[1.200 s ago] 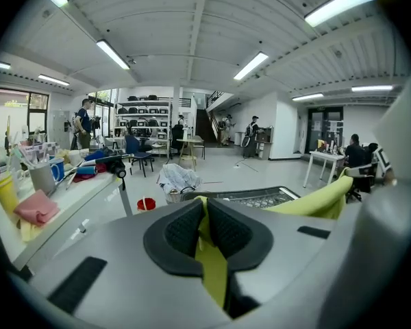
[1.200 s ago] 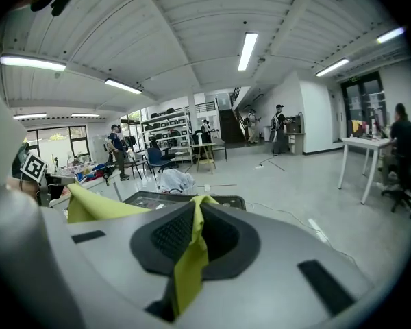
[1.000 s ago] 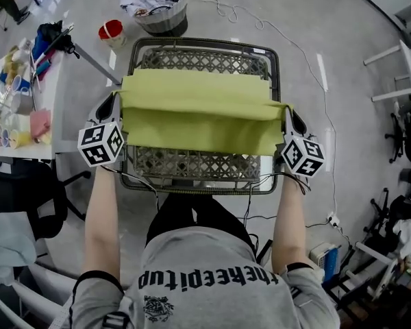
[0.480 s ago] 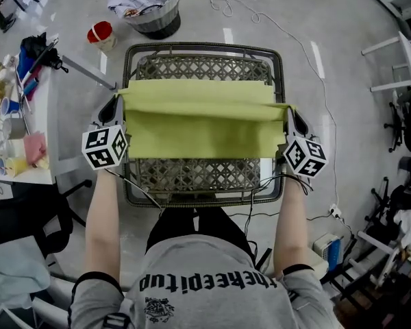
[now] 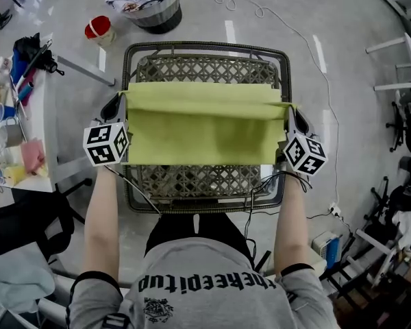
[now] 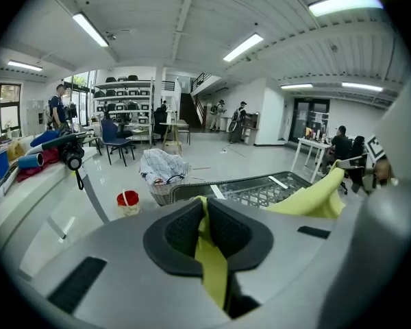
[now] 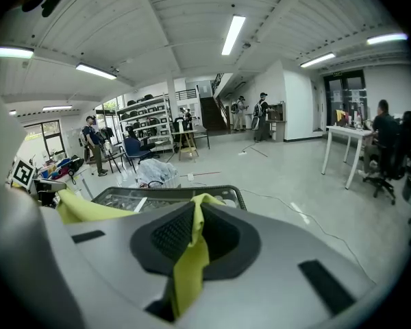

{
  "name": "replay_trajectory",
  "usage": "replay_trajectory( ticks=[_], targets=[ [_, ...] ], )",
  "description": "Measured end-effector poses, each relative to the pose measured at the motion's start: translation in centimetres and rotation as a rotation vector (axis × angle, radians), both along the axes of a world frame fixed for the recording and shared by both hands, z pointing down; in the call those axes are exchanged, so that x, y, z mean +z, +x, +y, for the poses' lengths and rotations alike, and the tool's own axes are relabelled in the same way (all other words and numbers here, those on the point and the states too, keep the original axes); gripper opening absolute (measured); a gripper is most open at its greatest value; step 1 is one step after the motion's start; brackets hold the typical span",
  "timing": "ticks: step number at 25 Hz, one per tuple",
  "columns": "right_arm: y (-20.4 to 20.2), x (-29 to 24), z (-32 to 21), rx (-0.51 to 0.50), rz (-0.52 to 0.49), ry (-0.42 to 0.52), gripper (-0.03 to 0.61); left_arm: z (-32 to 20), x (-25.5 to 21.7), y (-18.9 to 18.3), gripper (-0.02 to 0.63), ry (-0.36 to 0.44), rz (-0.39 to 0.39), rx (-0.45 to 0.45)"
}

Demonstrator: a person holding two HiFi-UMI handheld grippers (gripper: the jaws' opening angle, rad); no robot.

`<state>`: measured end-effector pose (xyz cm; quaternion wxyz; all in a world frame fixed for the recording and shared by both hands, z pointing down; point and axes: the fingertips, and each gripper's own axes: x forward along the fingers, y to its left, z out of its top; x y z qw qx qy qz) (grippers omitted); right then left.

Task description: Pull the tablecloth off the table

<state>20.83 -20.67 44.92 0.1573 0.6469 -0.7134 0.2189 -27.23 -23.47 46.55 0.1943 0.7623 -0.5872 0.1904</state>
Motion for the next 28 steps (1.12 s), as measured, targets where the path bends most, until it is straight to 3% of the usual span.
replay_trajectory(
  ticks=[4, 9, 14, 17, 19, 22, 28],
  targets=[
    [-0.1, 0.5, -1.2, 0.003, 0.021, 0.002, 0.041, -0.9, 1.0, -0.1, 0.031, -0.020, -0.011, 0.005],
    [0.5, 0.5, -2.5, 0.048, -0.010, 0.025, 0.101, -1.7, 1.8, 0.5, 0.041, -0.030, -0.019, 0.039],
    [0.4, 0.5, -2.9, 0.036, -0.014, 0.026, 0.101, -2.9, 1.3, 0.9, 0.101, 0.010, -0.028, 0.019],
    [0.1, 0.4, -2.8, 0.023, -0.026, 0.035, 0.086, -3.5, 0.0, 0.4, 0.099, 0.065, -0.046, -0.014],
    [-0.2, 0.2, -2.6, 0.011, -0.023, 0.045, 0.061, -3.6, -0.7, 0.1, 0.055, 0.093, -0.055, -0.032],
    [-0.9, -0.4, -2.2, -0.021, -0.042, 0.070, 0.012, -3.2, -1.2, 0.4, 0.018, 0.089, -0.033, -0.020],
    [-1.8, -1.2, -0.8, -0.079, -0.092, 0.088, 0.011, -1.0, -2.0, 1.9, 0.014, 0.086, 0.036, -0.017]
  ],
)
